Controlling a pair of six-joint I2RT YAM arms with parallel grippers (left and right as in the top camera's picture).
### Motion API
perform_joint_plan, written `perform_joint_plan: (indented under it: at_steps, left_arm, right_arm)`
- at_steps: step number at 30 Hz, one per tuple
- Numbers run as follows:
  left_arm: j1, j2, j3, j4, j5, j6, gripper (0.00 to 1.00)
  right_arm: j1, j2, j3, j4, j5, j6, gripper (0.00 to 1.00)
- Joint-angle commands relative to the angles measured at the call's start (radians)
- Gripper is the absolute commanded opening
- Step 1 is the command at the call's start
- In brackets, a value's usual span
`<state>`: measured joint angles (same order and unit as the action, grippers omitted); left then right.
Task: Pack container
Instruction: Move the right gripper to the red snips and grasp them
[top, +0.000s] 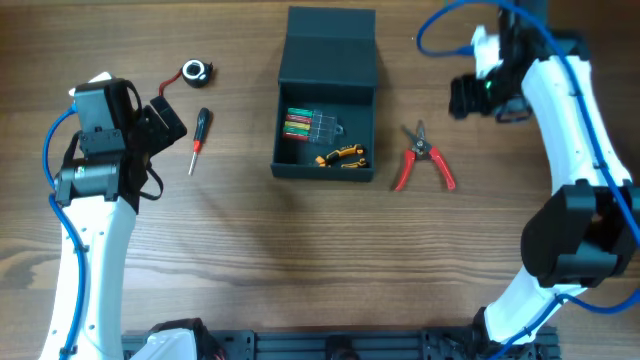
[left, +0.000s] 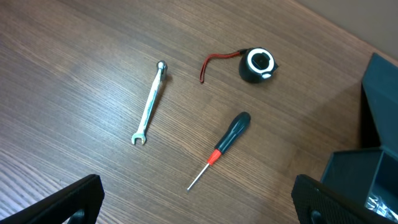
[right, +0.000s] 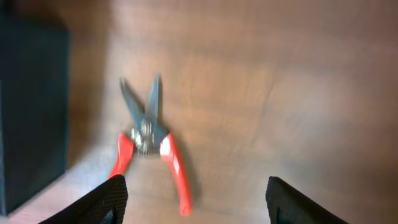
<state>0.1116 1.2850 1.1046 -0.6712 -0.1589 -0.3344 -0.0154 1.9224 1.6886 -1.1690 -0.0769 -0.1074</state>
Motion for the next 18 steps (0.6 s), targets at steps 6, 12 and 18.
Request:
perform_joint_plan:
  at_steps: [6,12,18]
  left_arm:
    - [0.005,0.006,0.022,0.001,0.012,0.016,1.0]
    - [0.005,0.006,0.022,0.001,0.012,0.016,1.0]
    - [0.005,0.006,0.022,0.001,0.012,0.016,1.0]
  right_arm:
    - [0.018,0.02,-0.328,0.126,-0.025,0.058,0.58]
    - [0.039,0.02,-0.446,0.328,0.105,-0.007,0.56]
    - [0.097,0.02,-0.472,0.38,0.155,-0.051,0.57]
